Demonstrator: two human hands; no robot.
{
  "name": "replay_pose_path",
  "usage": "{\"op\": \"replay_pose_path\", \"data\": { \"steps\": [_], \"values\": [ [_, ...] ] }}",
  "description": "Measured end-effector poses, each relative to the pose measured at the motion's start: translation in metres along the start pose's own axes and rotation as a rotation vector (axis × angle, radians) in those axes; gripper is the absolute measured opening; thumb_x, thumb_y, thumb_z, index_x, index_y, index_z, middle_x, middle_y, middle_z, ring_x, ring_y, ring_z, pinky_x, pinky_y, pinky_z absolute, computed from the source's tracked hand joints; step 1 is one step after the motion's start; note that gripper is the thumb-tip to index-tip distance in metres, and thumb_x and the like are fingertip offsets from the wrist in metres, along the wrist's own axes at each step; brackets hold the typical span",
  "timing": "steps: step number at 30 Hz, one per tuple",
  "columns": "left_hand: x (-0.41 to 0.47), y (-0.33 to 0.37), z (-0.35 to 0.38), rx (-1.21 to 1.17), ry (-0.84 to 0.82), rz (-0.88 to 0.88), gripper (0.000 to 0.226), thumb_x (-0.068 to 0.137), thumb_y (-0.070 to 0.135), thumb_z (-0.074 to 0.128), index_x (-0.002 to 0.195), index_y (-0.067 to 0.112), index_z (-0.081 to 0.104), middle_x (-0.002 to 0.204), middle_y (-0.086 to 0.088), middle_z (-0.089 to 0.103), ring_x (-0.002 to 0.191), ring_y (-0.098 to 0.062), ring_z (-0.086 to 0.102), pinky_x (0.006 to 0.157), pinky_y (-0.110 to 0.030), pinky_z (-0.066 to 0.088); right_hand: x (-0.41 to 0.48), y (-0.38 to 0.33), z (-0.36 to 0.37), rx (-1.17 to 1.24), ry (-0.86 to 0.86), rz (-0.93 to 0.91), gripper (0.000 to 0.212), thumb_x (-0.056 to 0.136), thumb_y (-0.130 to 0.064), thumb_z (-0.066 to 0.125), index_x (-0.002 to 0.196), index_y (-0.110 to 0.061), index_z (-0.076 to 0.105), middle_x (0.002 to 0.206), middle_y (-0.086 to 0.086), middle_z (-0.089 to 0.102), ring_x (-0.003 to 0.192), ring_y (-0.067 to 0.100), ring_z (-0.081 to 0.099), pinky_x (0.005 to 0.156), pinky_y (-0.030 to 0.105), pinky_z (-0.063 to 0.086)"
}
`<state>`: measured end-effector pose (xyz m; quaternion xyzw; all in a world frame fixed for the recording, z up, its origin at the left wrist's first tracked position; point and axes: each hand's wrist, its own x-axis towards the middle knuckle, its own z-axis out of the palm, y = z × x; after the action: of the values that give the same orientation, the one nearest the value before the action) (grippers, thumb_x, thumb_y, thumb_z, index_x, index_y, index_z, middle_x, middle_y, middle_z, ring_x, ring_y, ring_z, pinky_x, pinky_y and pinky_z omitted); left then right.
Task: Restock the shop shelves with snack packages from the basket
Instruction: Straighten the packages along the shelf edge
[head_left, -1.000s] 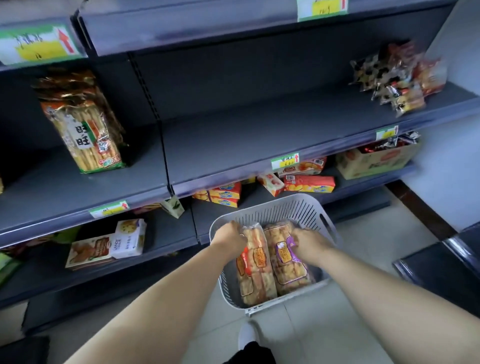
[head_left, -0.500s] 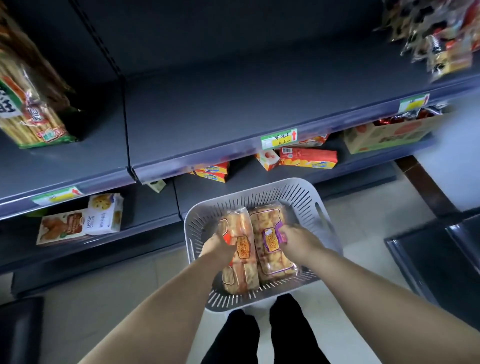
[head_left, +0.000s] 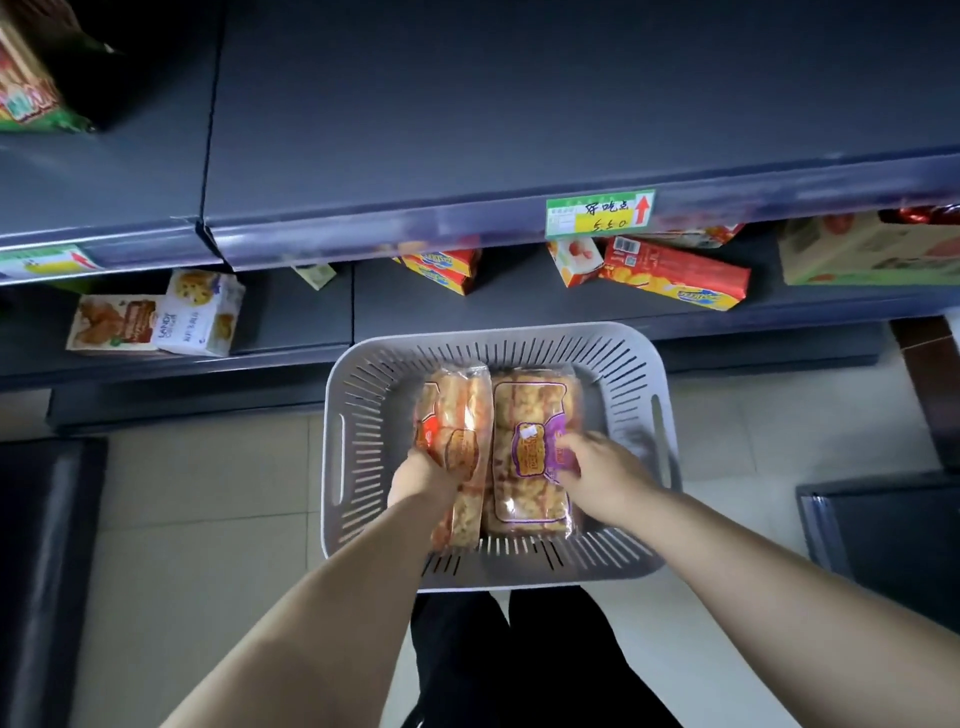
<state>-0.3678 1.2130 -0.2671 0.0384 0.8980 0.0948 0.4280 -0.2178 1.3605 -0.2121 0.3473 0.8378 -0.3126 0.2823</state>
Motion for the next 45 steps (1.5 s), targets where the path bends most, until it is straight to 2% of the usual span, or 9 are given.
{"op": "replay_pose_path", "data": {
  "steps": [11, 17, 27, 29, 31, 33, 37, 41, 45],
  "values": [
    [-0.016, 0.011, -0.012, 0.188, 0.228, 0.188, 0.008, 0.091, 0.02, 0.058, 0.087, 0.018, 0.065, 0.083, -0.001, 0.065, 0.075, -0.024, 0.06, 0.064, -0.03, 0.048, 0.011, -0.009, -0.016, 0.058, -0.014, 0.002, 0.047, 0.102, -0.031, 0.045, 0.146, -0.019, 0.037, 0.145, 0.005, 0.047, 0.11, 0.024, 0.061, 0.082, 0.031, 0.05],
    [-0.049, 0.008, -0.048, 0.094, 0.227, 0.404, 0.005, 0.084, 0.018, 0.069, 0.082, 0.014, 0.072, 0.076, 0.002, 0.063, 0.074, -0.02, 0.057, 0.062, -0.028, 0.042, 0.008, -0.04, -0.038, 0.415, 0.154, 0.15, 0.075, 0.094, -0.054, 0.051, 0.153, -0.015, 0.023, 0.158, 0.008, 0.029, 0.138, 0.029, 0.04, 0.106, 0.038, 0.038],
    [-0.114, 0.026, -0.094, 0.341, 0.196, 0.892, 0.01, 0.083, 0.022, 0.072, 0.091, 0.019, 0.077, 0.093, 0.001, 0.073, 0.089, -0.021, 0.063, 0.074, -0.027, 0.043, -0.013, -0.051, -0.053, 1.169, 0.266, 0.485, 0.131, 0.03, -0.077, 0.082, 0.142, -0.03, 0.036, 0.137, 0.006, 0.053, 0.119, 0.032, 0.055, 0.096, 0.053, 0.047],
    [-0.123, 0.021, -0.097, 0.366, 0.193, 0.939, 0.01, 0.082, 0.02, 0.072, 0.091, 0.018, 0.077, 0.094, 0.001, 0.073, 0.09, -0.021, 0.064, 0.079, -0.029, 0.046, -0.036, -0.056, -0.051, 1.258, 0.161, 0.539, 0.105, 0.039, -0.069, 0.088, 0.123, -0.019, 0.051, 0.115, 0.009, 0.066, 0.101, 0.027, 0.063, 0.091, 0.042, 0.049],
    [-0.129, 0.012, -0.101, 0.375, 0.194, 0.964, 0.008, 0.082, 0.019, 0.073, 0.089, 0.018, 0.077, 0.093, 0.002, 0.073, 0.09, -0.021, 0.064, 0.08, -0.029, 0.046, -0.055, -0.062, -0.047, 1.28, 0.068, 0.481, 0.046, 0.078, -0.047, 0.077, 0.097, -0.012, 0.055, 0.091, 0.01, 0.067, 0.081, 0.024, 0.063, 0.076, 0.034, 0.049],
    [-0.135, 0.001, -0.105, 0.38, 0.196, 0.981, 0.006, 0.081, 0.019, 0.074, 0.087, 0.018, 0.077, 0.092, 0.002, 0.073, 0.09, -0.02, 0.064, 0.08, -0.029, 0.047, -0.066, -0.064, -0.038, 1.28, 0.07, 0.448, 0.028, 0.087, -0.03, 0.07, 0.1, -0.01, 0.057, 0.091, 0.012, 0.068, 0.074, 0.022, 0.064, 0.057, 0.031, 0.046],
    [-0.14, -0.028, -0.119, 0.23, 0.193, 0.86, 0.013, 0.074, 0.033, 0.082, 0.083, 0.027, 0.077, 0.089, 0.009, 0.07, 0.088, -0.013, 0.063, 0.073, -0.023, 0.045, -0.081, -0.072, -0.015, 1.404, 0.281, 0.322, 0.034, 0.079, -0.02, 0.075, 0.11, -0.015, 0.062, 0.097, 0.015, 0.074, 0.071, 0.026, 0.072, 0.047, 0.026, 0.05],
    [-0.136, -0.055, -0.139, -0.242, 0.258, 0.589, 0.083, 0.059, 0.068, 0.075, 0.127, 0.024, 0.057, 0.118, 0.004, 0.06, 0.115, -0.016, 0.053, 0.099, -0.036, 0.046, -0.109, -0.082, -0.007, 1.59, 0.333, 0.199, 0.038, 0.085, -0.024, 0.07, 0.121, -0.013, 0.06, 0.105, 0.013, 0.073, 0.085, 0.027, 0.073, 0.063, 0.033, 0.053],
    [-0.139, -0.068, -0.155, -0.71, -0.084, 0.279, 0.096, 0.07, 0.073, 0.068, 0.142, 0.013, 0.043, 0.131, -0.007, 0.062, 0.117, -0.028, 0.061, 0.102, -0.045, 0.046, -0.13, -0.087, -0.006, 1.723, 0.379, 0.014, 0.048, 0.084, -0.019, 0.07, 0.129, -0.015, 0.054, 0.112, 0.022, 0.07, 0.089, 0.036, 0.072, 0.086, 0.043, 0.052]
  ]
}}
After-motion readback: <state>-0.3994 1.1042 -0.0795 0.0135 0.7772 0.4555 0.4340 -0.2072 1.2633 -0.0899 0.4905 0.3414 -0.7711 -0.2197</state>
